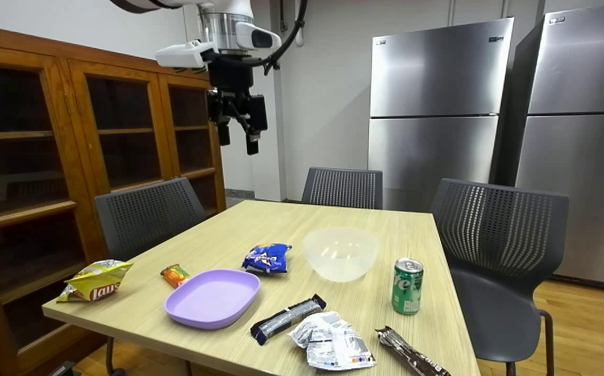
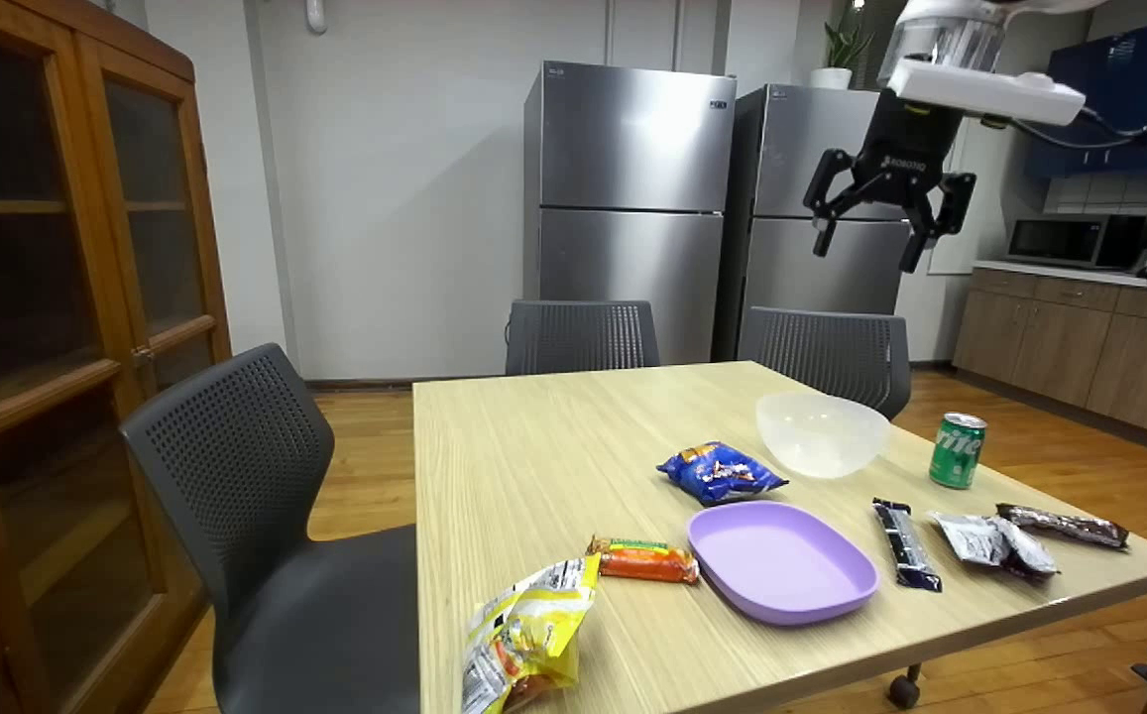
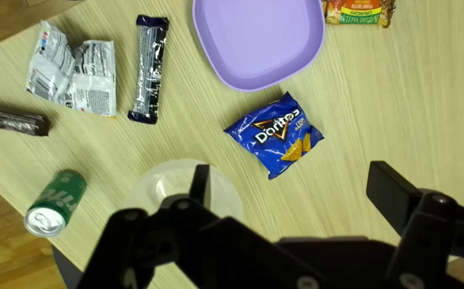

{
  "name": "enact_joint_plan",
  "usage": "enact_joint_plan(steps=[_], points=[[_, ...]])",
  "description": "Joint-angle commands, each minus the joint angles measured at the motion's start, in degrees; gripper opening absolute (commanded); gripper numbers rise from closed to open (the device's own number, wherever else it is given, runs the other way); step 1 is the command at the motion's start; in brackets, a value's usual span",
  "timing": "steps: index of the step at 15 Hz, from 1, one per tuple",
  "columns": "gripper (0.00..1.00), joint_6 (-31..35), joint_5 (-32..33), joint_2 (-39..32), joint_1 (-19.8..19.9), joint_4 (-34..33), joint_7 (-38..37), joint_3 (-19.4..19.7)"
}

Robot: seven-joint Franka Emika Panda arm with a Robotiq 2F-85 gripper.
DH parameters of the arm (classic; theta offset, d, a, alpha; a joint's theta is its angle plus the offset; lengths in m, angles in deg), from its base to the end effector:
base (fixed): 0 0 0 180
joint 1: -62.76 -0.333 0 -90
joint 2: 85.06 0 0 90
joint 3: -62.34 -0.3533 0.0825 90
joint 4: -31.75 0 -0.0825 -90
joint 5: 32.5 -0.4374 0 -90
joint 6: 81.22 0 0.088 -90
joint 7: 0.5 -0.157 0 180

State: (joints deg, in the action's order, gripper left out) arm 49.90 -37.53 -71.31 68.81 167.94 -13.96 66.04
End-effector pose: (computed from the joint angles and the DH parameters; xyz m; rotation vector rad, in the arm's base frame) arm 0.5138 -0.0828 0.3889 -2.9636 0.6895 -0.2251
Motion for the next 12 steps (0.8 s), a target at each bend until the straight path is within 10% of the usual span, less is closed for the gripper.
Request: enact_joint_plan(steps=[1, 12], points=[[1.0, 1.8, 2.3, -2.6, 1.6, 1.3, -7.9, -0.7], [1.0, 2.1, 11.9, -12.6, 2.3, 3.1, -24.3, 1.4]])
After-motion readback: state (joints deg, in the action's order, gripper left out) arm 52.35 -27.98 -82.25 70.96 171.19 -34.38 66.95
